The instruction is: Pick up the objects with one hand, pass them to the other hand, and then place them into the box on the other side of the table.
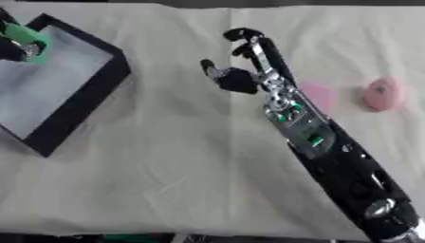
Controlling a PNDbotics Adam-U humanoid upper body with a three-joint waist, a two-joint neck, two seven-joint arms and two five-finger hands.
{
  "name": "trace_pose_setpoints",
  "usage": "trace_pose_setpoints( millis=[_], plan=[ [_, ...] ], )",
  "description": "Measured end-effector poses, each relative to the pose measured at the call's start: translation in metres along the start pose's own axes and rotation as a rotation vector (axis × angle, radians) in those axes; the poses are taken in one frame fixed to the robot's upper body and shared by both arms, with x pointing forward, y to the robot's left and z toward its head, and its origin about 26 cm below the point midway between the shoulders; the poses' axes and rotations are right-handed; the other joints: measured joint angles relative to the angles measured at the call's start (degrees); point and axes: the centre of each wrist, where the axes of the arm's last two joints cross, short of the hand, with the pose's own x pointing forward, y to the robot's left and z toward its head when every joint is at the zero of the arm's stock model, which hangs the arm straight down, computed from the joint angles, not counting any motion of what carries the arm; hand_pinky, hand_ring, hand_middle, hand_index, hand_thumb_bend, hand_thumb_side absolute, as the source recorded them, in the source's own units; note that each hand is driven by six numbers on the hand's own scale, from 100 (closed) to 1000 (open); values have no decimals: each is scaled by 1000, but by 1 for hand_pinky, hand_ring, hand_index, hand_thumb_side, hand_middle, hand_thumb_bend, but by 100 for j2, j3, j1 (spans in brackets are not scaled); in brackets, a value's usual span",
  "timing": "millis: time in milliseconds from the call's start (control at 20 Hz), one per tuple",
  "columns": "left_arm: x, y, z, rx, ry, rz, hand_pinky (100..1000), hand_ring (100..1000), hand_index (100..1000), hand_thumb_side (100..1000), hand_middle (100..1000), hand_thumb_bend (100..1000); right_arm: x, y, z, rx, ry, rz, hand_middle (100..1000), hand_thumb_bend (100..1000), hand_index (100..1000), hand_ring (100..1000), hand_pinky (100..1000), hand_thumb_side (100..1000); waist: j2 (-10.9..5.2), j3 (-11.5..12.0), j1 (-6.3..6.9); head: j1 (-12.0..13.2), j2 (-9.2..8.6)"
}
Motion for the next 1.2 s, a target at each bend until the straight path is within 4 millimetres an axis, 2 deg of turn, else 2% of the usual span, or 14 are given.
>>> trace_pose_setpoints(
  millis=[250, 450, 750, 850, 950, 1050, 1200],
  plan=[
    [-5, -3, -1, -18, 1, -6, 783, 739, 767, 500, 711, 565, 0, 0, 0, 0, 0, -1, 777, 424, 795, 717, 800, 281, 0, -9, -13, 8, 0],
    [-8, -4, -2, -30, -3, -14, 800, 764, 799, 527, 754, 612, 0, 0, 0, 0, 1, -4, 777, 424, 795, 717, 800, 281, 0, -10, -24, 12, 0],
    [-10, -5, -1, -35, -1, -27, 797, 762, 796, 519, 751, 603, 1, 0, 0, 0, -1, -8, 777, 423, 796, 717, 801, 280, 0, -10, -24, 12, 0],
    [-10, -4, -1, -30, 0, -25, 784, 741, 779, 484, 724, 538, 1, -1, 0, -2, -3, -9, 777, 421, 796, 717, 801, 278, 0, -11, -24, 2, 0],
    [-9, -4, 0, -12, 0, -19, 776, 718, 762, 467, 699, 513, 3, -1, 1, -5, -9, -12, 778, 420, 797, 717, 802, 277, 0, -14, -24, -36, 0],
    [-9, -5, 2, 10, -3, -4, 775, 703, 752, 475, 684, 515, 5, -3, 0, -10, -17, -16, 778, 418, 797, 718, 802, 274, 0, -32, -30, -98, 0],
    [-9, -8, 5, 34, -7, 30, 784, 687, 743, 538, 667, 495, 11, -9, -1, -20, -35, -16, 777, 424, 772, 719, 802, 272, 0, -67, -61, -199, 0]
  ],
)
